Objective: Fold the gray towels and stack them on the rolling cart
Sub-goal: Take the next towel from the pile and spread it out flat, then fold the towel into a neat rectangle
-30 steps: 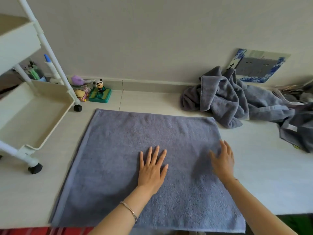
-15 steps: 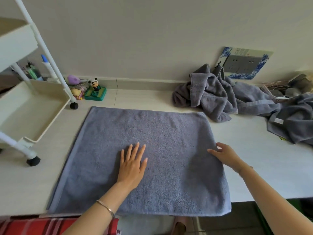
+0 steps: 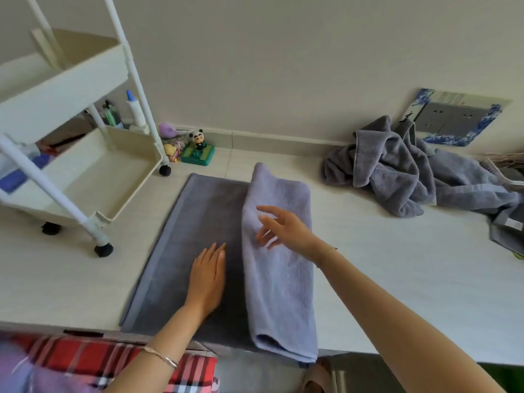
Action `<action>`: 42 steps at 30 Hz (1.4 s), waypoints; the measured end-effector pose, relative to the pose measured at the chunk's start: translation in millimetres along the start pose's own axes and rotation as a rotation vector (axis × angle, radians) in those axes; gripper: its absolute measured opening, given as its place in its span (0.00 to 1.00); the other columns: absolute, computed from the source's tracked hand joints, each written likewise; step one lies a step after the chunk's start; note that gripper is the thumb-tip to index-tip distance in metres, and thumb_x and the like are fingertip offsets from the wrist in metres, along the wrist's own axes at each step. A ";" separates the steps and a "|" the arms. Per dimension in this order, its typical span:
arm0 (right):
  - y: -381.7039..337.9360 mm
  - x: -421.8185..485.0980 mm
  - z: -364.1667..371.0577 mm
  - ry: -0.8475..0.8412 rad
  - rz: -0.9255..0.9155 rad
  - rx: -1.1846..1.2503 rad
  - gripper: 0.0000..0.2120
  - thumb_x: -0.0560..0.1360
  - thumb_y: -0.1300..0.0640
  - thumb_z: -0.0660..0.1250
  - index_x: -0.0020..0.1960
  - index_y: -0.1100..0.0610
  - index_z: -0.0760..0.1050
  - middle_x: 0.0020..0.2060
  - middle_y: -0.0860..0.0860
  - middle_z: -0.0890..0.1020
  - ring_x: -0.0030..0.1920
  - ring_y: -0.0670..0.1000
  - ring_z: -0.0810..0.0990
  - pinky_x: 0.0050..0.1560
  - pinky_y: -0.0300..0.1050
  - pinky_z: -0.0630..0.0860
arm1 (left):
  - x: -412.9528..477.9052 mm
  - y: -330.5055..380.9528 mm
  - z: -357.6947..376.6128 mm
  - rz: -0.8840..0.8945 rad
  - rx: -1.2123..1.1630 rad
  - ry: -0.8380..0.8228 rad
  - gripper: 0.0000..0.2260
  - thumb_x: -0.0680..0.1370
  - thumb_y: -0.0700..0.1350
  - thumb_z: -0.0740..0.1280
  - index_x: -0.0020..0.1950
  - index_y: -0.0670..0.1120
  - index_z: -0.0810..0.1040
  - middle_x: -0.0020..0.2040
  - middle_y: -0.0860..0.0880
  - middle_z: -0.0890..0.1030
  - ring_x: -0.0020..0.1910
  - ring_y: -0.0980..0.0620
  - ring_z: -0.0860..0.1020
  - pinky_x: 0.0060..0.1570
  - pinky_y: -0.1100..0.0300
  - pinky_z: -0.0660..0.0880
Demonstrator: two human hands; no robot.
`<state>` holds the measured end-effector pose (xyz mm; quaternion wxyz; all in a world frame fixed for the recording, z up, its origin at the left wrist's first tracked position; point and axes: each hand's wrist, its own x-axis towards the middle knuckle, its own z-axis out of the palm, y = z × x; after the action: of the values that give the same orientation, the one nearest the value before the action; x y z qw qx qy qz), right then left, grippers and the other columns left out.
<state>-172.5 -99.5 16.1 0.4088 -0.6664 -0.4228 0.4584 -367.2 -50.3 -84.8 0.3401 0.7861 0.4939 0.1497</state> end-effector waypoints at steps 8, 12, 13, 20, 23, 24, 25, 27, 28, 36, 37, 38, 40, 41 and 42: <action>75.2 20.0 -8.2 0.136 -0.052 -0.793 0.16 0.81 0.49 0.56 0.64 0.53 0.74 0.63 0.50 0.74 0.63 0.53 0.71 0.66 0.49 0.67 | -12.5 5.0 -29.2 -0.072 0.192 -0.071 0.21 0.82 0.56 0.50 0.69 0.49 0.72 0.71 0.51 0.70 0.69 0.48 0.64 0.69 0.54 0.59; 84.7 13.8 -19.8 0.128 -0.112 -0.998 0.17 0.81 0.46 0.55 0.66 0.50 0.72 0.61 0.49 0.73 0.61 0.54 0.71 0.62 0.47 0.67 | -9.9 17.8 -22.1 -0.065 0.405 -0.212 0.27 0.80 0.62 0.48 0.76 0.51 0.60 0.77 0.53 0.56 0.74 0.48 0.56 0.71 0.53 0.55; 84.2 11.5 -23.6 0.141 -0.110 -1.014 0.18 0.81 0.46 0.54 0.65 0.50 0.72 0.59 0.49 0.74 0.60 0.54 0.71 0.61 0.47 0.68 | -6.6 21.2 -20.7 -0.047 0.439 -0.237 0.29 0.79 0.64 0.48 0.77 0.51 0.57 0.78 0.52 0.53 0.74 0.48 0.55 0.72 0.53 0.53; 78.2 -27.0 -50.9 0.164 0.128 -1.079 0.15 0.79 0.44 0.57 0.55 0.52 0.77 0.50 0.49 0.78 0.49 0.51 0.78 0.43 0.44 0.74 | 30.7 50.0 5.4 0.099 0.551 -0.401 0.43 0.71 0.74 0.52 0.78 0.51 0.48 0.79 0.51 0.43 0.77 0.47 0.45 0.75 0.50 0.41; 81.7 -47.0 -56.9 0.109 0.190 -1.090 0.16 0.76 0.42 0.62 0.45 0.53 0.79 0.38 0.47 0.78 0.39 0.48 0.76 0.37 0.40 0.70 | 43.8 63.5 17.0 0.172 0.528 -0.428 0.42 0.70 0.74 0.56 0.78 0.54 0.51 0.79 0.52 0.45 0.77 0.48 0.44 0.75 0.51 0.42; 84.2 -52.8 -58.5 0.084 0.215 -1.071 0.16 0.75 0.41 0.63 0.43 0.53 0.80 0.35 0.46 0.78 0.38 0.48 0.76 0.36 0.40 0.70 | 48.2 67.4 20.1 0.201 0.518 -0.448 0.41 0.70 0.73 0.57 0.77 0.55 0.52 0.79 0.53 0.45 0.77 0.48 0.44 0.75 0.51 0.43; 85.7 -58.1 -60.2 0.052 0.245 -1.042 0.16 0.74 0.41 0.65 0.41 0.53 0.80 0.33 0.46 0.78 0.37 0.48 0.76 0.36 0.40 0.72 | 52.2 70.8 23.3 0.236 0.515 -0.472 0.41 0.70 0.73 0.58 0.77 0.55 0.53 0.79 0.53 0.46 0.77 0.49 0.44 0.75 0.51 0.43; 85.4 -65.0 -64.6 -0.028 0.289 -0.979 0.15 0.74 0.42 0.66 0.35 0.51 0.78 0.30 0.45 0.77 0.36 0.48 0.77 0.39 0.41 0.75 | 57.3 73.1 27.0 0.316 0.518 -0.516 0.40 0.71 0.72 0.60 0.77 0.56 0.54 0.79 0.53 0.46 0.77 0.50 0.44 0.75 0.50 0.42; 86.4 -66.8 -68.1 -0.058 0.294 -0.952 0.14 0.74 0.42 0.67 0.34 0.49 0.77 0.29 0.45 0.77 0.36 0.47 0.77 0.40 0.42 0.75 | 58.3 73.5 27.9 0.353 0.514 -0.533 0.39 0.71 0.71 0.60 0.77 0.56 0.54 0.79 0.53 0.46 0.77 0.50 0.44 0.74 0.50 0.41; 113.1 -55.9 -112.6 0.179 0.107 -0.911 0.25 0.75 0.44 0.66 0.69 0.50 0.67 0.62 0.48 0.72 0.67 0.52 0.65 0.68 0.48 0.59 | 55.0 65.8 8.1 0.434 0.461 -0.386 0.22 0.73 0.60 0.68 0.61 0.50 0.73 0.59 0.52 0.73 0.61 0.51 0.69 0.58 0.57 0.65; 116.2 -52.2 -117.4 0.165 0.154 -0.959 0.24 0.75 0.43 0.65 0.68 0.49 0.68 0.61 0.49 0.72 0.65 0.52 0.65 0.68 0.46 0.58 | 55.3 65.3 4.4 0.385 0.453 -0.426 0.20 0.73 0.59 0.69 0.59 0.50 0.74 0.57 0.52 0.75 0.59 0.51 0.71 0.56 0.58 0.66; 117.3 -48.6 -122.3 0.147 0.175 -0.996 0.20 0.74 0.43 0.66 0.64 0.47 0.71 0.57 0.49 0.73 0.62 0.52 0.66 0.65 0.45 0.59 | 56.5 65.9 -0.3 0.322 0.416 -0.485 0.17 0.73 0.57 0.69 0.58 0.50 0.75 0.54 0.52 0.76 0.56 0.52 0.73 0.53 0.59 0.67; 112.6 -44.2 -136.6 0.051 0.162 -0.967 0.08 0.72 0.44 0.70 0.45 0.45 0.74 0.44 0.47 0.73 0.51 0.49 0.69 0.54 0.42 0.64 | 61.1 70.9 -12.1 0.218 0.304 -0.644 0.11 0.73 0.54 0.72 0.51 0.51 0.78 0.48 0.54 0.78 0.50 0.55 0.75 0.45 0.62 0.69; 105.8 -44.0 -145.4 -0.042 0.159 -0.887 0.11 0.71 0.46 0.72 0.38 0.47 0.71 0.37 0.45 0.71 0.43 0.47 0.69 0.46 0.41 0.65 | 63.5 76.2 -19.7 0.183 0.260 -0.745 0.08 0.72 0.53 0.73 0.47 0.52 0.79 0.46 0.54 0.79 0.47 0.56 0.76 0.45 0.64 0.69; 98.1 -43.6 -156.4 -0.152 0.174 -0.789 0.16 0.70 0.48 0.73 0.34 0.50 0.68 0.32 0.44 0.68 0.38 0.46 0.67 0.40 0.41 0.63 | 65.8 84.2 -28.9 0.143 0.219 -0.846 0.07 0.71 0.54 0.73 0.45 0.54 0.79 0.45 0.54 0.81 0.47 0.56 0.77 0.47 0.64 0.71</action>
<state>-14.1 -195.3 -25.4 0.0495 -0.7694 -0.5372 0.3419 -296.2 -5.0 -13.0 0.4156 0.8420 0.2685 -0.2152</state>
